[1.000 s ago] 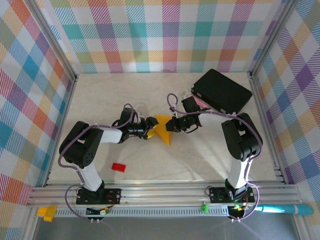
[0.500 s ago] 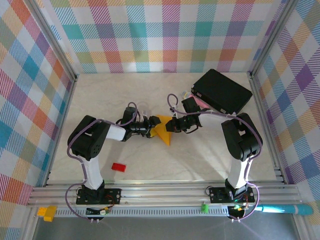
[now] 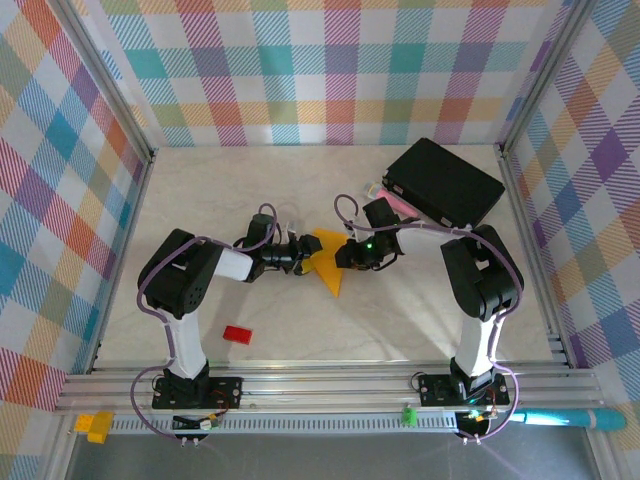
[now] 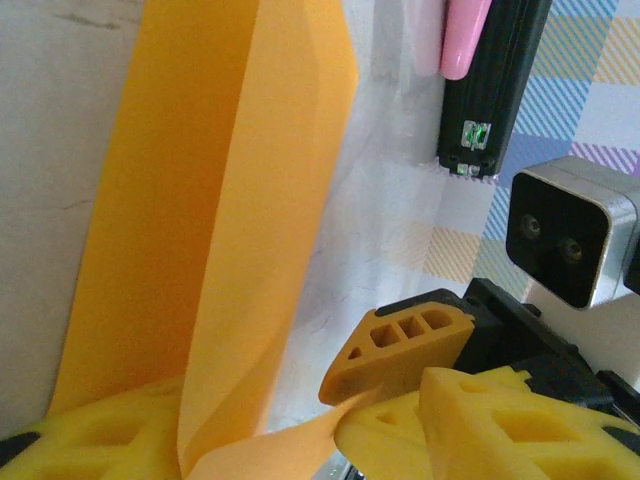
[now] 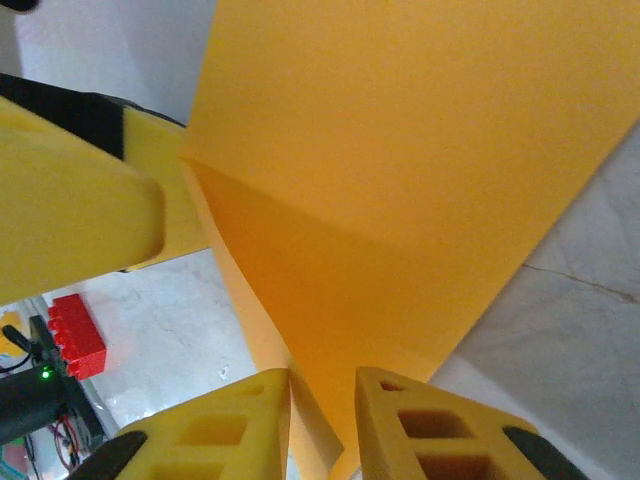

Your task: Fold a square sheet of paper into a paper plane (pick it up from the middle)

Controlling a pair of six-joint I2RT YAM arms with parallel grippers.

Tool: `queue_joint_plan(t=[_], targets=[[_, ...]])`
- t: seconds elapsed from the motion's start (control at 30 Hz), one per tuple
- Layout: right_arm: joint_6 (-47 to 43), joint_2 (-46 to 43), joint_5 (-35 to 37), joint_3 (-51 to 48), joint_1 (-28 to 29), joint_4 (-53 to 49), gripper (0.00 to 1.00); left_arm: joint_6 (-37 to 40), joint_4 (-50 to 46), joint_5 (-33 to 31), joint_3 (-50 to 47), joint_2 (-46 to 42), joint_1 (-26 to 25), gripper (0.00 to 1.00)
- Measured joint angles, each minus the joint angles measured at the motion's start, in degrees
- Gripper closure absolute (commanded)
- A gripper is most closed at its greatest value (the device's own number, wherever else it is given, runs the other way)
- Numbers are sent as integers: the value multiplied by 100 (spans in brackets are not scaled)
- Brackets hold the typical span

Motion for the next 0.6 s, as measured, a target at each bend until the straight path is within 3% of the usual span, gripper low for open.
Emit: queue_joint_plan(t=[0.27, 0.6], targets=[[2, 188, 214, 0, 0, -17, 76, 590, -634, 92, 225, 7, 0, 53], [0, 260, 317, 20, 0, -92, 76, 1554, -1722, 125, 555, 13, 0, 68]])
